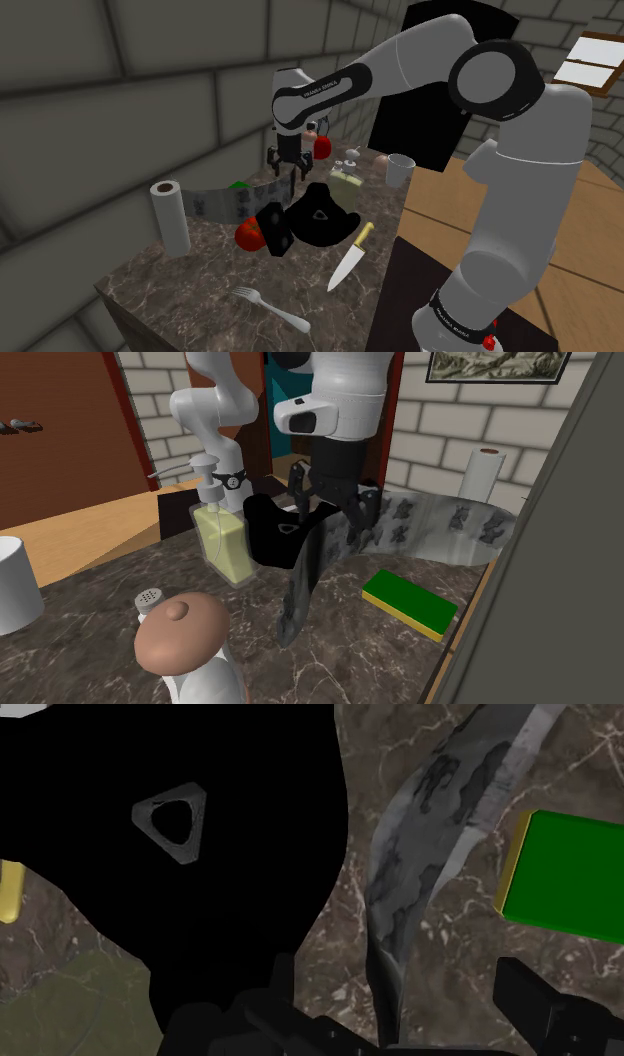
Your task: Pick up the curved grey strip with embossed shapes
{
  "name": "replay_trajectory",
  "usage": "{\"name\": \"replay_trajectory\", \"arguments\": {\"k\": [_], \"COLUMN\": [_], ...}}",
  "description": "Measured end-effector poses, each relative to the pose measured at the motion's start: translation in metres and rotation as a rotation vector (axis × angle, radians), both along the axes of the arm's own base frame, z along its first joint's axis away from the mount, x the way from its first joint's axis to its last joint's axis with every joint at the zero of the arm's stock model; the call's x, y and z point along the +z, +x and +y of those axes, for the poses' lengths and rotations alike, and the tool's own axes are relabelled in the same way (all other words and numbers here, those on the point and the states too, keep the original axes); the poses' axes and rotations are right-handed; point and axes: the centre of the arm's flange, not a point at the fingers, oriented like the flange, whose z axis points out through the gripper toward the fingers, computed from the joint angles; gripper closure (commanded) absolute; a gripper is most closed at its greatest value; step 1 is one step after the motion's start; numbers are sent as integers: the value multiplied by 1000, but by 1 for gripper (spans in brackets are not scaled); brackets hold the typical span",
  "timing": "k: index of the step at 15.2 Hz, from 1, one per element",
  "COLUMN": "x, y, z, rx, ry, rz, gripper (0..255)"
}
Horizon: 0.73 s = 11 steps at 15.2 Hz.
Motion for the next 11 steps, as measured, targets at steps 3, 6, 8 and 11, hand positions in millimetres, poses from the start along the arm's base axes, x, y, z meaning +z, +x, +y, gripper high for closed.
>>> {"name": "replay_trajectory", "arguments": {"k": [3, 6, 8, 11], "x": [-4, -4, -4, -4], "y": [0, 1, 1, 0], "z": [1, 1, 1, 1], "rx": [0, 0, 0, 1], "ry": [0, 0, 0, 0], "rz": [0, -1, -1, -2], "gripper": [255, 255, 255, 255]}}
